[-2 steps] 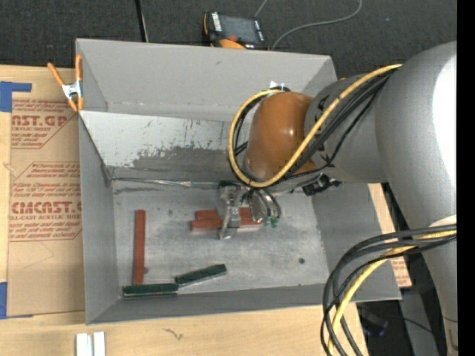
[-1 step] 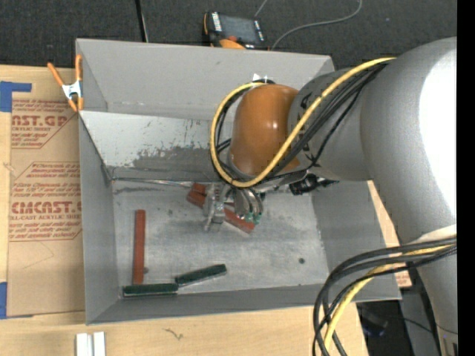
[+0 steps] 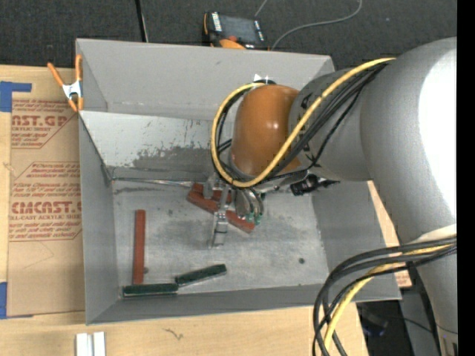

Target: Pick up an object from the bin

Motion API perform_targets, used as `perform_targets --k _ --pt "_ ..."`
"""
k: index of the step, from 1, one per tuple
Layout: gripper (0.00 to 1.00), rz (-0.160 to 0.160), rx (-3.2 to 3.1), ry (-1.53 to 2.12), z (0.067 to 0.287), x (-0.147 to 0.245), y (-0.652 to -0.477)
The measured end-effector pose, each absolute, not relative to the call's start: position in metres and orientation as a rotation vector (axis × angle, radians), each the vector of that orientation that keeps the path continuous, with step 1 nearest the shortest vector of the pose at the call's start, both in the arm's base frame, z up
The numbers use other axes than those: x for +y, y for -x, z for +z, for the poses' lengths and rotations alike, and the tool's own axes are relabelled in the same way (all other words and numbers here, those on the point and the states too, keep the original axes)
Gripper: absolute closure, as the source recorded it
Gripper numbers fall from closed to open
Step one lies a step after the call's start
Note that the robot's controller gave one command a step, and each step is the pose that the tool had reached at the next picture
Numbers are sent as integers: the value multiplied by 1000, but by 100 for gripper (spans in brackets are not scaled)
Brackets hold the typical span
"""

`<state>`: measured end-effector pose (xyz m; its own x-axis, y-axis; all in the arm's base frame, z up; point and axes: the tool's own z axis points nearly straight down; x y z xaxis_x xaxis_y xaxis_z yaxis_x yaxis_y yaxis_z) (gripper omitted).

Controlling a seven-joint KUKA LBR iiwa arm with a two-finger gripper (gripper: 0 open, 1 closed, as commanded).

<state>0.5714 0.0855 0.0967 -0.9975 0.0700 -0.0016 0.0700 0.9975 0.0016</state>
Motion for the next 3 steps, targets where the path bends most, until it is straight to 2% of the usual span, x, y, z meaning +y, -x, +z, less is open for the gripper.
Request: perform_targets --k 1,2,3 --pt "0 -1 3137 -30 70 41 -582" --pt "0 3 3073 -648 73 41 -572" --pt "100 4 3067 -646 75 41 -574"
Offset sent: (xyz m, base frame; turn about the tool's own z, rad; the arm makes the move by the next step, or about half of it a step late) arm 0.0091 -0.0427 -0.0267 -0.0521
